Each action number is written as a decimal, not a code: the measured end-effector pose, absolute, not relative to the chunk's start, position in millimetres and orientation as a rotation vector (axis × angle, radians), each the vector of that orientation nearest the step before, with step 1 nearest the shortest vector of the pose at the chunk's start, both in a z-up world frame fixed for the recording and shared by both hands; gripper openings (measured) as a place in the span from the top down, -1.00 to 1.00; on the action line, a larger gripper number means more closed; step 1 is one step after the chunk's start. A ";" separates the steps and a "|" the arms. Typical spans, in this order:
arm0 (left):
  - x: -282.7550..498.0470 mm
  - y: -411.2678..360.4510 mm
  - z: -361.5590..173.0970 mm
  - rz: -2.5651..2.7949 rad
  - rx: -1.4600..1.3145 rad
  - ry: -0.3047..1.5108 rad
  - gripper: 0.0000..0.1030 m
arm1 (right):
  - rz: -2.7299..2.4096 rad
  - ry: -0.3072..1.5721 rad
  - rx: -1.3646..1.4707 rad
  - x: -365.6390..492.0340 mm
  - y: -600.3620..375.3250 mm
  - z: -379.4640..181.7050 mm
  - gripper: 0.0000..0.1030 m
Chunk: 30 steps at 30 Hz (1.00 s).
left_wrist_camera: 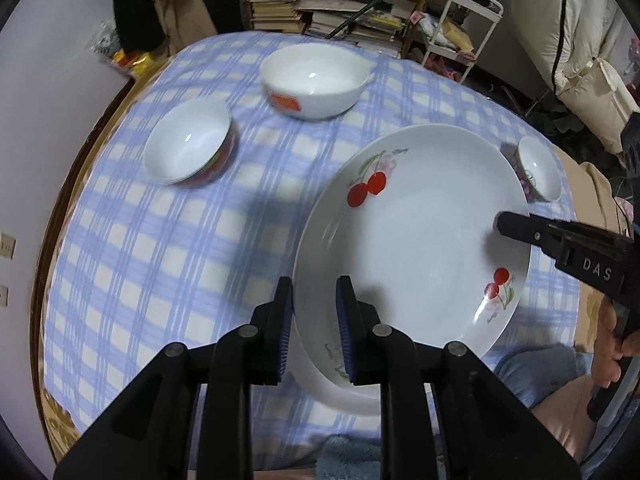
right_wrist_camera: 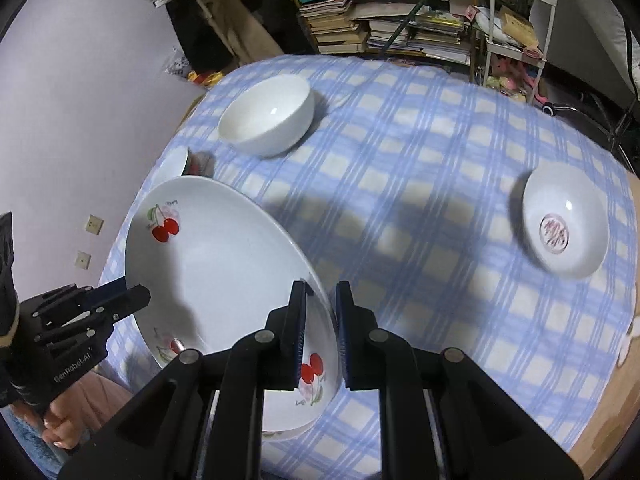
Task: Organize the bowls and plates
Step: 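Lift and carry the third plate with both grippers toward the stack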
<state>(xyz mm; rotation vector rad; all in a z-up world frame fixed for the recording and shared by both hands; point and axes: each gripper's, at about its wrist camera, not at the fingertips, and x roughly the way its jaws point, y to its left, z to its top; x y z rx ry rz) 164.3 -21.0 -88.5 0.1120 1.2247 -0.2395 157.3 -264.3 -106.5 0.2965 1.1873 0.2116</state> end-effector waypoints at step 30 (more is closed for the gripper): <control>160.5 -1.8 -183.3 -0.139 0.117 1.412 0.58 | 0.101 1.191 0.202 130.0 -228.8 -178.1 0.76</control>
